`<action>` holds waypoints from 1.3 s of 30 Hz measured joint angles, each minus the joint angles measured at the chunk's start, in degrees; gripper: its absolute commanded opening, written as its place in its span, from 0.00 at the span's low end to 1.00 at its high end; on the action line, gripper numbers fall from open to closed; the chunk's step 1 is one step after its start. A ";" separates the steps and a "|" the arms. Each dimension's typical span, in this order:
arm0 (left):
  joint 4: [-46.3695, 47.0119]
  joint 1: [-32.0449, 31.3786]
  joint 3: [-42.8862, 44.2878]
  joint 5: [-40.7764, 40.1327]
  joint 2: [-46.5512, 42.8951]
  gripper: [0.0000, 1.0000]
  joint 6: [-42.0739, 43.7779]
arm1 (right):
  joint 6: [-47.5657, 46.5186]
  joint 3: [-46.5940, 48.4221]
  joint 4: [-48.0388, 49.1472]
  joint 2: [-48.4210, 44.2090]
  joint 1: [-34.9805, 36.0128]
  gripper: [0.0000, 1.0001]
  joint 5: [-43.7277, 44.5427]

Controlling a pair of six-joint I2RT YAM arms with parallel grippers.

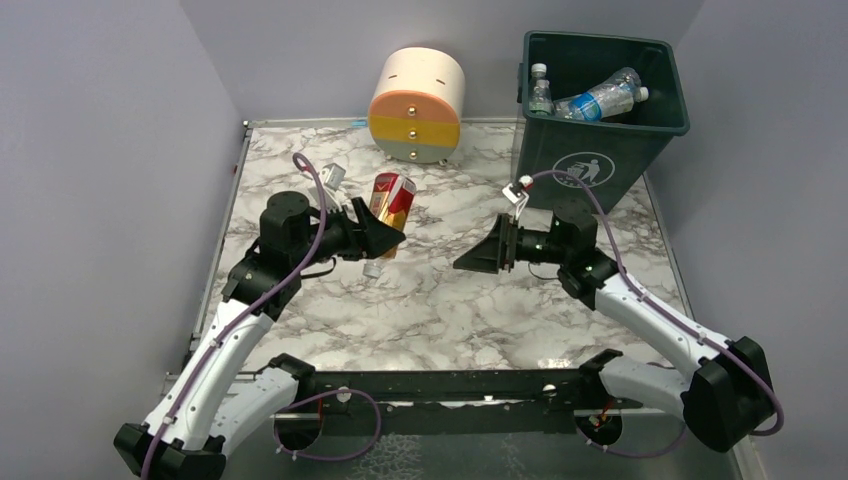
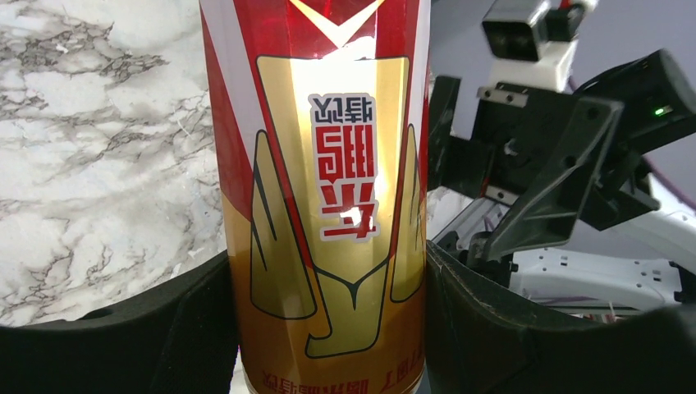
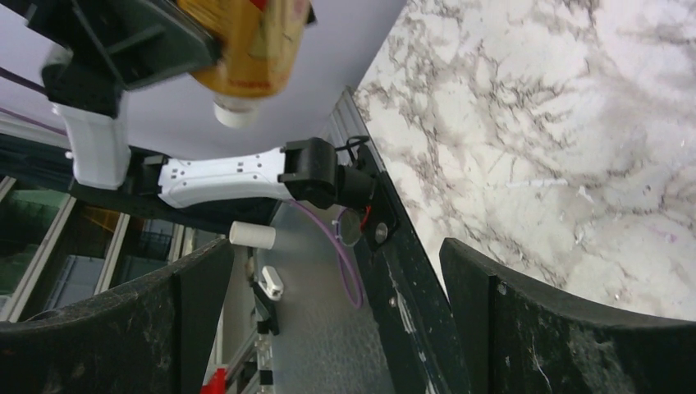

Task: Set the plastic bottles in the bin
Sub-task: Pick up the plastic bottle at the center of the board.

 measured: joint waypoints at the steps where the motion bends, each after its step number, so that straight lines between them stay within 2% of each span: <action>1: 0.02 0.00 -0.50 0.00 -0.26 0.63 0.00 | 0.11 1.03 0.07 0.63 0.00 0.99 -0.02; 9: 0.07 0.00 -7.02 -0.02 -1.70 0.63 1.07 | -0.37 8.15 -0.81 6.29 0.00 0.99 0.04; 14: -0.11 0.00 -8.31 -0.02 -1.88 0.63 1.97 | -1.86 13.77 -5.90 10.67 0.00 0.99 0.98; 26: -0.09 -0.15 -8.33 -0.26 -2.16 0.63 2.86 | -6.60 31.58 -19.12 14.88 -0.83 0.99 13.57; 32: -0.09 -0.52 -8.33 -1.75 -2.01 0.63 3.96 | -5.97 32.44 -19.54 18.32 -3.19 0.99 13.86; 39: -0.13 -0.74 -8.33 -3.72 -0.02 0.63 5.49 | -0.96 31.50 -13.42 25.46 -8.07 1.00 8.87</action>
